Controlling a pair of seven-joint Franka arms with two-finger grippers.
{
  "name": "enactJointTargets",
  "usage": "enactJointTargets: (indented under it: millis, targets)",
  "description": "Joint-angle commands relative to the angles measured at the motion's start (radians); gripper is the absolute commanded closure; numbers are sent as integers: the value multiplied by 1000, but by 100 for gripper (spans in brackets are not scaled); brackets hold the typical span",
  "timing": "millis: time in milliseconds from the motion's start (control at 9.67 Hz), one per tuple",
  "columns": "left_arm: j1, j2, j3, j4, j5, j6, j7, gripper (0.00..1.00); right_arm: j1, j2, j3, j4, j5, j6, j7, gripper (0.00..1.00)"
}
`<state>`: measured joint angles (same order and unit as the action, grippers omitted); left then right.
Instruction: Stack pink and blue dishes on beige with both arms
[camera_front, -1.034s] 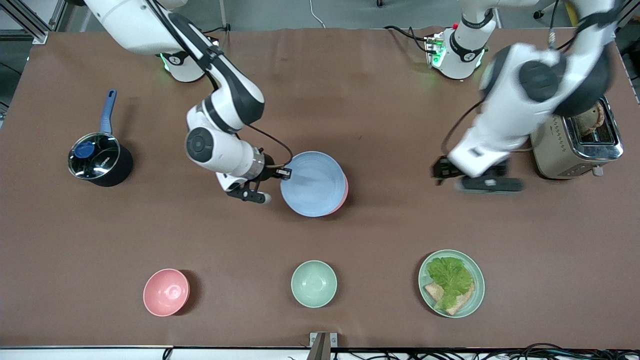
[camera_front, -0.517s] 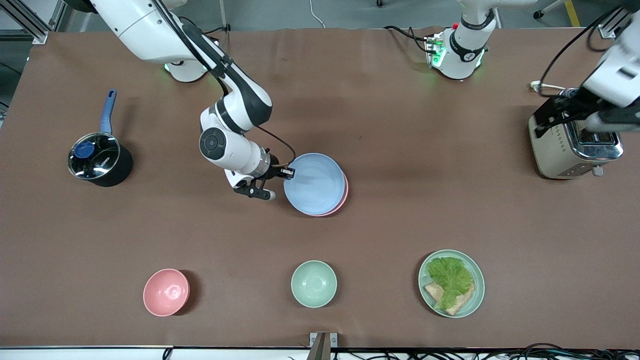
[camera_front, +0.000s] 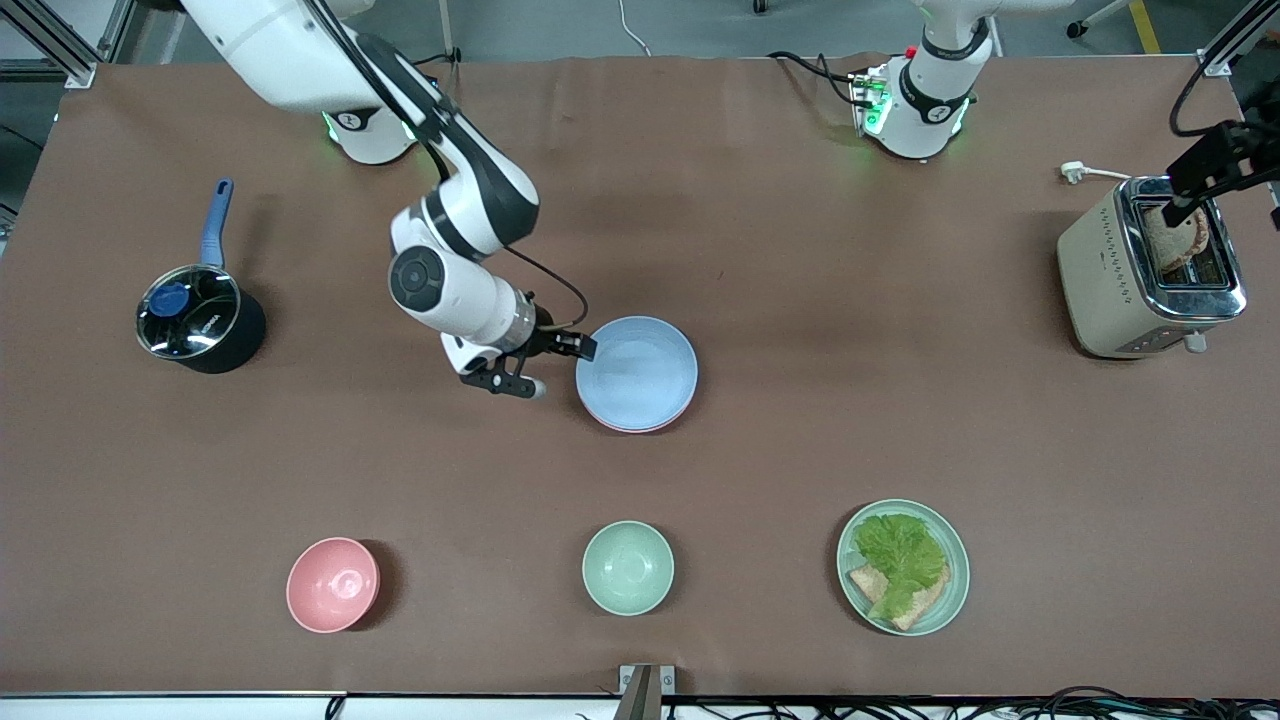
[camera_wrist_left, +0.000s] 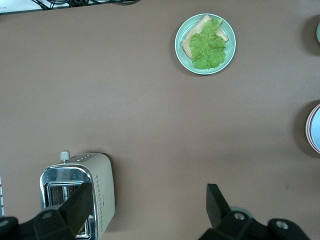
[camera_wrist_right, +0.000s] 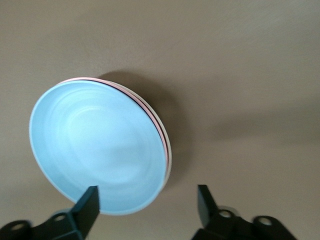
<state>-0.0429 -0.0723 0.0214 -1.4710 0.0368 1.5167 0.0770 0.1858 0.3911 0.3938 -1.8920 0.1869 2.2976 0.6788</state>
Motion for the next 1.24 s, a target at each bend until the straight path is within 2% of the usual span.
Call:
enactJointTargets:
  millis: [0, 103, 207, 310, 517, 724, 828, 1034, 1138]
  targets:
    - [23, 46, -2, 23, -15, -53, 4, 0, -109, -246, 5, -30, -203, -226, 86, 0]
    - [26, 36, -5, 0, -15, -73, -2, 0, -161, -303, 0, 2, -281, -297, 82, 0]
    - [26, 34, -5, -6, -15, -72, -6, 0, -154, -340, -88, 28, -290, -317, 55, 0]
    - [24, 37, -3, -6, -15, -67, -14, 0, -125, -388, -192, 39, -288, -326, -14, 0]
    - [23, 40, -6, -11, -15, -58, -42, 0, -147, -457, -303, 80, -274, -441, -211, 0]
    - [17, 37, -6, -26, -17, -52, -45, 0, -161, -452, -424, 241, -206, -605, -449, 0]
    - [12, 37, -3, -26, -15, -47, -45, 0, -164, -451, -469, 276, -202, -618, -519, 0]
    - [2, 37, -3, -29, -8, -44, -66, 0, -170, -443, -481, 365, -204, -659, -582, 0]
    - [-5, 37, -2, -29, -5, -41, -88, 0, -170, -399, -480, 428, -214, -740, -581, 0]
